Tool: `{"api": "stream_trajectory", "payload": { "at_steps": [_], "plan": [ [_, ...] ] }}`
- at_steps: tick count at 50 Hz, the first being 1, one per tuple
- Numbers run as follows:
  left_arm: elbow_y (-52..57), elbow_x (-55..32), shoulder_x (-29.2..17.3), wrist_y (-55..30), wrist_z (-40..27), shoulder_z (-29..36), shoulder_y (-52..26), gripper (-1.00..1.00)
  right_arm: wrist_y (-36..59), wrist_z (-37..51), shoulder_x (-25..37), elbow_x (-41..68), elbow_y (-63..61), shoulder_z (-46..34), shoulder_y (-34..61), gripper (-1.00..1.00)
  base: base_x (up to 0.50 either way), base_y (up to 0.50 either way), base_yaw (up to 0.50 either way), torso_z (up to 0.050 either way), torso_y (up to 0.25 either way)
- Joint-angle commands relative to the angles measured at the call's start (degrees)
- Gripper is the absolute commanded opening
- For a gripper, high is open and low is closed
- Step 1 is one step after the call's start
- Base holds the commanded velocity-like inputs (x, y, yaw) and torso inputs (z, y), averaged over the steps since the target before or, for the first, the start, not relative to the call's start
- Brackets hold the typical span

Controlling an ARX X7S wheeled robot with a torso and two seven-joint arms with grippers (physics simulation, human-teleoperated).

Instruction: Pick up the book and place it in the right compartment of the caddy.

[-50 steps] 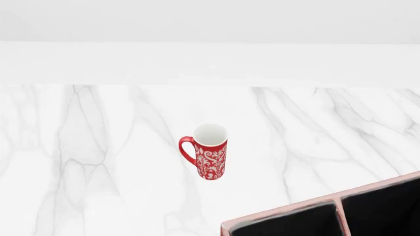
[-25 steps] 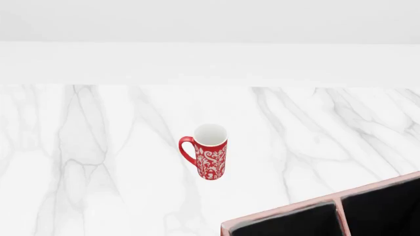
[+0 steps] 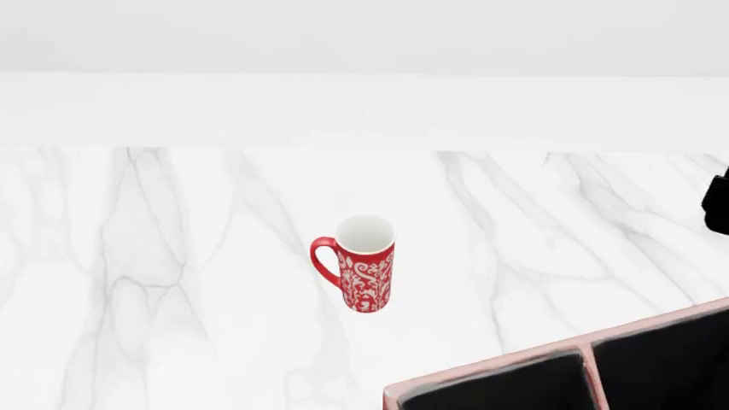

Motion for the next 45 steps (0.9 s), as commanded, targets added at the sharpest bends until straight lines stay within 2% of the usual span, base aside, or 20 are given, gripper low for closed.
{"api": "stream_trajectory", "payload": {
  "at_steps": [1,13,28,45],
  "plan": [
    [-8.08,-2.84,4.27,0.74,-3.73,21.58,-14.45,1.00,1.07,-2.85,-6.57,-5.77,1.73,-10.10,10.72,1.00,0.00,0.00,0.00,0.000,0.000],
    [-12.09,-4.05,11.12,1.47,-4.60,30.94,-20.27,1.00,-0.43,-5.13,-12.42,-6.35,0.32,-12.61,13.47,1.00,0.00,0.00,0.00,0.000,0.000],
    [-9.54,-6.74,15.52,-2.70,-5.64,33.77,-23.29,1.00,-0.23,-5.55,-18.53,-7.62,-2.76,-17.18,16.13,1.00,0.00,0.00,0.00,0.000,0.000],
    [-10.70,-7.88,17.96,-2.49,-6.39,36.11,-24.88,1.00,-0.28,-7.48,-21.37,-8.98,-1.67,-19.93,17.47,1.00,0.00,0.00,0.00,0.000,0.000]
  ]
}}
